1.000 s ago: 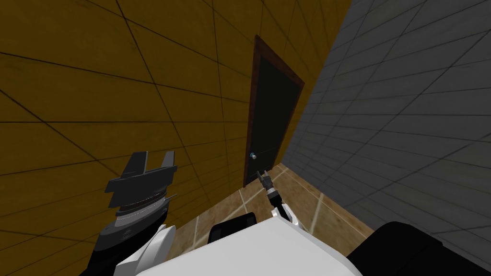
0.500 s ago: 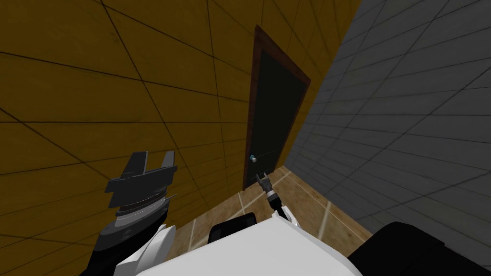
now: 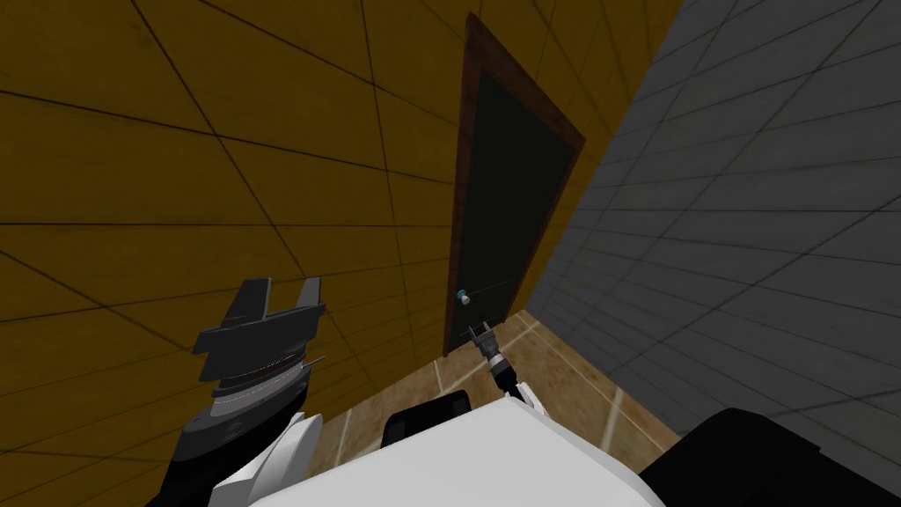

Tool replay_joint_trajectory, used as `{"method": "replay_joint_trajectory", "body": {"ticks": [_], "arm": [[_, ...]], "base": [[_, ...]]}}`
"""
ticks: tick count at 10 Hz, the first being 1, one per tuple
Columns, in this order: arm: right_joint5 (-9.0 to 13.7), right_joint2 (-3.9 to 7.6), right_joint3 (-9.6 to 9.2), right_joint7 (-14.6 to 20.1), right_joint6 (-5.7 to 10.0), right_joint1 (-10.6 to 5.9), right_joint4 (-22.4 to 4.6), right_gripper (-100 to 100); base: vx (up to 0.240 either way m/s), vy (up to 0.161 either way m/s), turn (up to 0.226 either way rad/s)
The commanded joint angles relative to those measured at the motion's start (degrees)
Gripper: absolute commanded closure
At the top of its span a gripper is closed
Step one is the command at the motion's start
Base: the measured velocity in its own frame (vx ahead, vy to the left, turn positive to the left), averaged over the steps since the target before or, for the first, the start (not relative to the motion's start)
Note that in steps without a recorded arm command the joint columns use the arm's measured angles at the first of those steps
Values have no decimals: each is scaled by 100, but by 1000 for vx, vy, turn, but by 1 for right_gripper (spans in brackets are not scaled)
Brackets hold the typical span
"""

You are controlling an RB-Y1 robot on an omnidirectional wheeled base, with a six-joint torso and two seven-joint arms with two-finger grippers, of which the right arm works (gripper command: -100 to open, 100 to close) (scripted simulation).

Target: Pull the door open

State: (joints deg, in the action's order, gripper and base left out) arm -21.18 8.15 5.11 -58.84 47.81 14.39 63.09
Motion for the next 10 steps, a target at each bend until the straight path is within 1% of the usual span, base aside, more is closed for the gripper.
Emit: {"method": "replay_joint_trajectory", "body": {"ticks": [1, 4, 5, 6, 8, 10], "arm": [[-90, 3, -2, -198, 88, -15, -182, -100], [-226, 11, 6, -496, 230, -90, -537, -100], [-191, 16, 13, -428, 220, -99, -510, -100], [-113, 120, 131, -413, 343, -129, -700, -100], [6, 268, 302, -361, 508, -167, -957, -100], [146, 443, 504, -299, 704, -212, -1260, -100]], "base": [[105, -164, 104], [105, -132, 73], [50, -57, 21], [11, 84, 173], [57, 174, 191], [183, 164, 171]]}}
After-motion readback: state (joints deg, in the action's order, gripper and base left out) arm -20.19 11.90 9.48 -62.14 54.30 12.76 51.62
